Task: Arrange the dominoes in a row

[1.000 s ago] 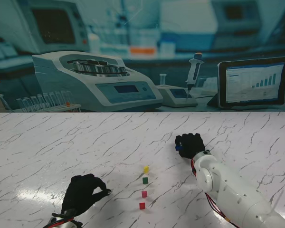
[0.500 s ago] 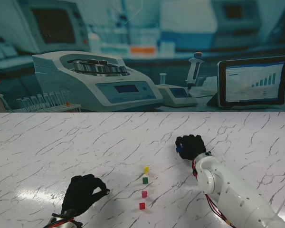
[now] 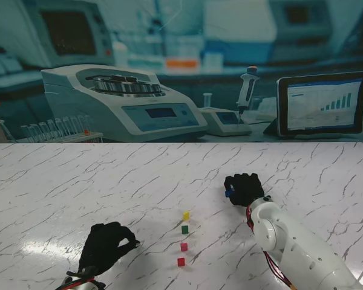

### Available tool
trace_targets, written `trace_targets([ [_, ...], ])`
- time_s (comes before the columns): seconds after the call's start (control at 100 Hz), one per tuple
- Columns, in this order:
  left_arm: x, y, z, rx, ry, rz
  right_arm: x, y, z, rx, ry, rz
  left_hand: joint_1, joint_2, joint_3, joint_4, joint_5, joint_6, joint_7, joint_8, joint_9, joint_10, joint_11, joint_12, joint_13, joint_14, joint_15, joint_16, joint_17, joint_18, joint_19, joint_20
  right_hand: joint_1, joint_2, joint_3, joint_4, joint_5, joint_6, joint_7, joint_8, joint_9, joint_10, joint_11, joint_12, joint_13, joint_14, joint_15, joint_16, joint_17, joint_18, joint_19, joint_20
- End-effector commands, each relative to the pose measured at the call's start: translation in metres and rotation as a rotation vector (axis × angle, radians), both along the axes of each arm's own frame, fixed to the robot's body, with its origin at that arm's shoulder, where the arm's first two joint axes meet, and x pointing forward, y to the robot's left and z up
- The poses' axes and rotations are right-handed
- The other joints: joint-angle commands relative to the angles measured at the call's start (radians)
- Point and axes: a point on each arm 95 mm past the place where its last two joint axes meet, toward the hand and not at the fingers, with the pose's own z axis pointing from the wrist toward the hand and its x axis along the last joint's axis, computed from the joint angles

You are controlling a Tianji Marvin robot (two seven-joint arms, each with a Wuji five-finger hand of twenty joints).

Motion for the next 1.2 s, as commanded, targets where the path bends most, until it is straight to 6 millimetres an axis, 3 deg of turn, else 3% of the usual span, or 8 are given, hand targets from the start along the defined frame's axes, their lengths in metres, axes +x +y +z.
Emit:
trace_targets([
  [0.0, -0.003, -0.004, -0.003, -0.015, 0.014, -0.02, -0.013, 0.001, -0.017, -0.007, 0.037, 0.003, 0.051, 0.021, -0.015, -0.038, 0.013, -0.031, 0.012, -0.019, 0.02, -0.019, 0.019, 0.009, 0.005, -0.023, 0.014, 0.011, -0.008, 0.003, 0.028, 0.021, 0.052, -0.021, -0.016, -0.05, 0.098, -0.113, 0.362, 0.074, -0.047, 0.008, 0.021, 0.015, -0.034, 0.015, 0.016, 0.014, -0.021, -0.016, 0.021, -0.014],
  [0.51, -0.002, -0.004, -0.004, -0.012, 0.017, -0.021, -0.012, 0.0, -0.012, -0.003, 0.01, 0.008, 0.073, 0.017, -0.019, -0.035, 0.01, -0.033, 0.021, -0.029, 0.02, -0.02, 0.02, 0.007, 0.006, -0.025, 0.016, 0.01, -0.008, 0.003, 0.028, 0.021, 0.022, -0.036, -0.006, -0.061, 0.125, -0.157, 0.387, 0.057, -0.063, 0.001, 0.045, 0.048, -0.038, 0.009, 0.027, 0.022, -0.031, -0.022, 0.026, -0.019],
  [0.76, -0.002, -0.004, -0.004, -0.012, 0.019, -0.021, -0.012, 0.001, -0.008, 0.011, 0.017, 0.012, 0.064, 0.013, -0.02, -0.033, 0.01, -0.036, 0.023, -0.03, 0.02, -0.021, 0.021, 0.007, 0.007, -0.025, 0.016, 0.01, -0.007, 0.002, 0.028, 0.021, 0.035, -0.029, -0.023, -0.05, 0.075, -0.151, 0.322, 0.046, -0.041, 0.032, -0.042, -0.028, -0.026, 0.019, 0.022, 0.021, -0.022, -0.016, 0.03, -0.019],
  [0.96, -0.002, -0.003, -0.004, -0.011, 0.019, -0.02, -0.01, 0.003, -0.006, 0.017, 0.035, 0.018, 0.059, 0.008, -0.018, -0.032, 0.009, -0.04, 0.029, -0.028, 0.021, -0.022, 0.022, 0.008, 0.007, -0.025, 0.016, 0.01, -0.006, 0.001, 0.029, 0.022, 0.053, -0.004, -0.034, -0.034, 0.042, -0.132, 0.184, -0.032, -0.027, 0.06, -0.089, -0.066, -0.013, 0.039, 0.006, 0.015, -0.019, -0.003, 0.026, -0.022],
  [1.19, -0.002, -0.003, -0.004, -0.012, 0.019, -0.02, -0.009, 0.005, -0.005, 0.017, 0.056, 0.02, 0.04, -0.001, -0.022, -0.032, 0.009, -0.045, 0.036, -0.026, 0.023, -0.024, 0.023, 0.009, 0.008, -0.025, 0.016, 0.01, -0.005, 0.0, 0.029, 0.022, 0.038, 0.001, -0.039, -0.018, 0.075, -0.1, 0.072, -0.148, -0.019, 0.064, -0.117, -0.087, -0.012, 0.045, -0.01, 0.01, -0.029, 0.003, 0.011, -0.027],
])
